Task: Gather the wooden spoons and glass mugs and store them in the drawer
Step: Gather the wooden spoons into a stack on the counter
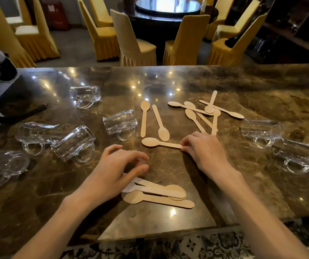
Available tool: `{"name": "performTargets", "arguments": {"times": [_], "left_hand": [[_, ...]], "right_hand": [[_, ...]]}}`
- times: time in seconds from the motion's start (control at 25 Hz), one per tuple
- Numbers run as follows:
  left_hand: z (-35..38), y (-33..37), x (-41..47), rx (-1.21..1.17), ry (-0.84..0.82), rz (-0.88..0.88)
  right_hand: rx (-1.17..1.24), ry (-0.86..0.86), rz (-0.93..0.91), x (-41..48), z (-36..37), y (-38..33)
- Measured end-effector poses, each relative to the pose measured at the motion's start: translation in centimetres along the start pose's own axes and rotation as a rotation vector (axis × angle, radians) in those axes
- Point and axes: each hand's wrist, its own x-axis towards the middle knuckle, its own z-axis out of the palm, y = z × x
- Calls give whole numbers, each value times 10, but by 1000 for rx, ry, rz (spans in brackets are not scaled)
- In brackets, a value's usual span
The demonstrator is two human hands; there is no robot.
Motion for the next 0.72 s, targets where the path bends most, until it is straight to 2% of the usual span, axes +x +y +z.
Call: {"name": "performTargets", "arguments": {"times": [0.16,0.24,0.52,0.72], "left_hand": [[-22,1,40,32,181,-49],[-34,-1,69,104,218,-85],[-38,-13,145,415,-19,-193],[-20,-27,168,580,-185,-285]], "right_hand": [[44,2,-24,-23,-7,-4],[37,-7,-49,-33,-12,-8],[78,-1,-110,-70,-20,-34],[96,-36,-161,-89,-11,-44]]}}
